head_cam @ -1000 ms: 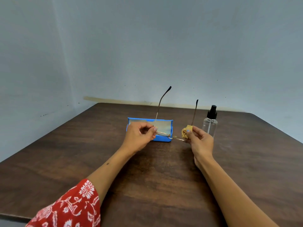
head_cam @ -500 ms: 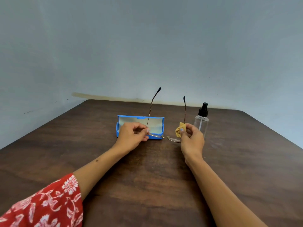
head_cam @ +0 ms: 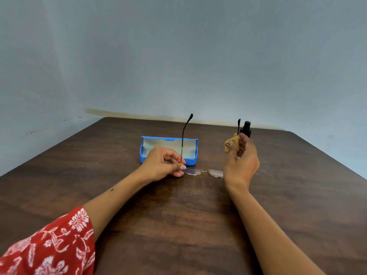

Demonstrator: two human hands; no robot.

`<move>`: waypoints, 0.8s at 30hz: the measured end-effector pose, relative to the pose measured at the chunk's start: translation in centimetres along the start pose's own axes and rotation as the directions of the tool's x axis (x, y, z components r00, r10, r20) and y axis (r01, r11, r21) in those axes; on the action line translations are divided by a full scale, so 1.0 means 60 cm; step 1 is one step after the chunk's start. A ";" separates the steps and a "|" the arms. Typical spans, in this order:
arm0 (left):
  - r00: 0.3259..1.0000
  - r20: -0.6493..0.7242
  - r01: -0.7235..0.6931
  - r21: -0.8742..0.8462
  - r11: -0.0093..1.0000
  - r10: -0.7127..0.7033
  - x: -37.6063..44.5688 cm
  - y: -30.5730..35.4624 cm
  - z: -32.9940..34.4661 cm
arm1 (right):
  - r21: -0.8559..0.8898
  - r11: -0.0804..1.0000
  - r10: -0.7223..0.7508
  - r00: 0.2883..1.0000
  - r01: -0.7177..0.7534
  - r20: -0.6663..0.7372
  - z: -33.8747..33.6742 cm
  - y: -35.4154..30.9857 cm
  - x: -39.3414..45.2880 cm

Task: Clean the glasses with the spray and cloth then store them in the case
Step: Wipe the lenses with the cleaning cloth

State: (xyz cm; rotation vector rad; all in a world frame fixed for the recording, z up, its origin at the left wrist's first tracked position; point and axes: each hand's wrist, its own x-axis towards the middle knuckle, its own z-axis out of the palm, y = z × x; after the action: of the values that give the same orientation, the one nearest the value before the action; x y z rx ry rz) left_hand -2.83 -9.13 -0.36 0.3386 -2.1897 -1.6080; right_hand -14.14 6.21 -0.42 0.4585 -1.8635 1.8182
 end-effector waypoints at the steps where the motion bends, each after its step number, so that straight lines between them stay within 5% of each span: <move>1: 1.000 0.007 0.009 -0.005 1.000 -0.009 -0.001 -0.001 0.000 | 0.015 1.000 -0.013 1.000 0.014 -0.013 -0.001 -0.002 0.000; 10: 0.999 -0.024 0.019 -0.084 0.996 -0.021 -0.003 -0.005 0.000 | -0.090 0.993 0.083 0.985 -0.069 0.151 -0.009 0.001 -0.010; 24: 0.999 -0.048 0.008 -0.090 0.996 -0.012 0.000 -0.009 0.001 | -0.017 0.995 0.095 0.992 -0.094 0.081 -0.012 -0.011 -0.008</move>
State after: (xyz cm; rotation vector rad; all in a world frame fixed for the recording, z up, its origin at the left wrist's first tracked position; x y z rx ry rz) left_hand -2.86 -9.26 -0.91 0.3587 -2.0752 -1.6796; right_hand -13.32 6.82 -0.12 0.4526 -1.9815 1.8738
